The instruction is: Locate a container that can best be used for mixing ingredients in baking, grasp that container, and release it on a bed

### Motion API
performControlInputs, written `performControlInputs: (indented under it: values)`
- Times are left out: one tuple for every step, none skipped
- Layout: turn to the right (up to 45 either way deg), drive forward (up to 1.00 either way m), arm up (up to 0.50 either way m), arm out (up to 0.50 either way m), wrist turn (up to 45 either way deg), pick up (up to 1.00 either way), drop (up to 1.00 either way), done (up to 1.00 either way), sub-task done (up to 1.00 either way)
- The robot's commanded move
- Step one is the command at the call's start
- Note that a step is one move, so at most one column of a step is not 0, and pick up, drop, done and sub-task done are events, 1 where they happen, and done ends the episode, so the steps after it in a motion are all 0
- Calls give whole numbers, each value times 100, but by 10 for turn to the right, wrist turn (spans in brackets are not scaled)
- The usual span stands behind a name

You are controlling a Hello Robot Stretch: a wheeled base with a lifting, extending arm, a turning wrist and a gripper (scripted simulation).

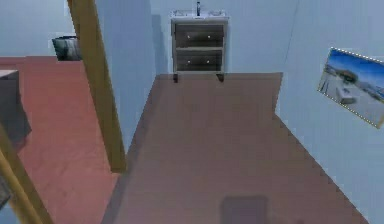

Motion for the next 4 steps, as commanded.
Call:
performControlInputs:
  values:
    - [-30,0,0,0,0,0,0,0,0]
    - [0,100,0,0,0,0,0,0,0]
    - [-450,0,0,0,0,0,0,0,0]
    - [-270,0,0,0,0,0,0,0,0]
